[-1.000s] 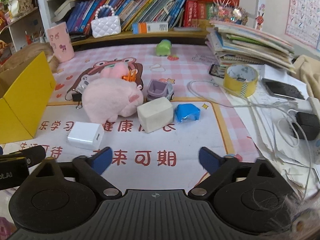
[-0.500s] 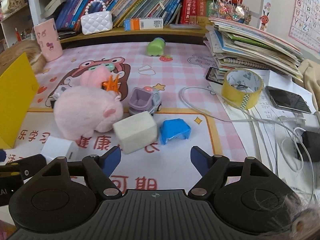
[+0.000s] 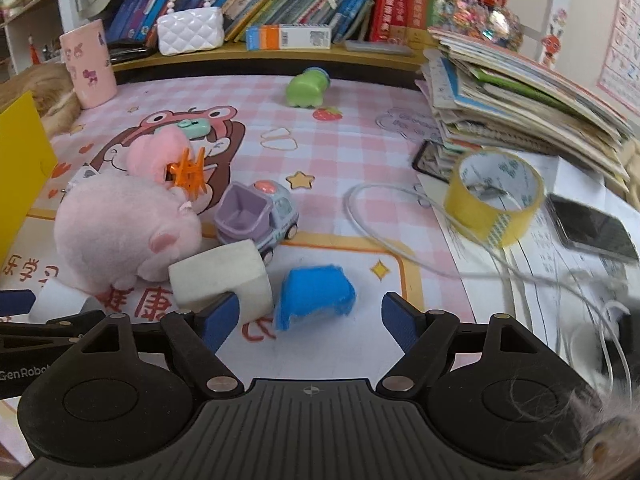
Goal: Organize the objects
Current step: 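Close the left tool on the white plug while the right tool grasps the blue toy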
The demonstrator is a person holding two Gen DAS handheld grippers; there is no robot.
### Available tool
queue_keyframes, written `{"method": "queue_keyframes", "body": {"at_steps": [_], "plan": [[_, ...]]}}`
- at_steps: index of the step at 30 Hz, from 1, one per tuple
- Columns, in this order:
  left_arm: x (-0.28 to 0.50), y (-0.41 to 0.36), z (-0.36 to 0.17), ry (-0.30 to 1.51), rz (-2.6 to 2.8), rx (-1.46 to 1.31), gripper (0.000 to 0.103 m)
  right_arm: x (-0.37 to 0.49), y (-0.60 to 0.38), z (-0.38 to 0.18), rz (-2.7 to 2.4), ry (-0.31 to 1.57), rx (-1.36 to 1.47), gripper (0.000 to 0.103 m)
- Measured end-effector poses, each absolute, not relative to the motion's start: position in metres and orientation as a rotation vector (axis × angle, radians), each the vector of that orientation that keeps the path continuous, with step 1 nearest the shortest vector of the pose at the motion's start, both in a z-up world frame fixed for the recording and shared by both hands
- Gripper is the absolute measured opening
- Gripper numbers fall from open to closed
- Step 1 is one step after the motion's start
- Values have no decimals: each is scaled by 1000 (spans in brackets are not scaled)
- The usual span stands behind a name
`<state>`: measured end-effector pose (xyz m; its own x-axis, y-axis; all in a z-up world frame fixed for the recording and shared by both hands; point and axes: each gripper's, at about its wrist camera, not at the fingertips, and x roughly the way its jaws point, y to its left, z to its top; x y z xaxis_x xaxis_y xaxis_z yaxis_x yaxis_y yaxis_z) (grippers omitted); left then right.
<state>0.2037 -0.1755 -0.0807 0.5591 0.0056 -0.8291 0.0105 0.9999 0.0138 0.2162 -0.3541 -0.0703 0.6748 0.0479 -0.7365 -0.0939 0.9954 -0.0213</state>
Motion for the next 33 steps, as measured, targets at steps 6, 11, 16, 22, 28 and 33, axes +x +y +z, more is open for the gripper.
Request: {"method": "queue_keyframes", "body": {"at_steps": [6, 11, 16, 22, 28, 33], "plan": [[206, -175, -82, 968, 5, 10, 67, 218, -363, -62, 138, 835, -60, 76], [206, -175, -83, 956, 17, 3, 66, 214, -366, -65, 154, 850, -119, 76], [204, -169, -77, 961, 40, -45, 66, 230, -366, -75, 150, 877, -137, 71], [194, -163, -70, 950, 66, -66, 66, 240, -375, -78, 234, 884, -5, 42], [185, -161, -64, 939, 67, -81, 66, 227, -375, -70, 241, 865, -6, 38], [175, -159, -55, 918, 60, -90, 66, 207, -369, -55, 240, 824, -39, 37]]}}
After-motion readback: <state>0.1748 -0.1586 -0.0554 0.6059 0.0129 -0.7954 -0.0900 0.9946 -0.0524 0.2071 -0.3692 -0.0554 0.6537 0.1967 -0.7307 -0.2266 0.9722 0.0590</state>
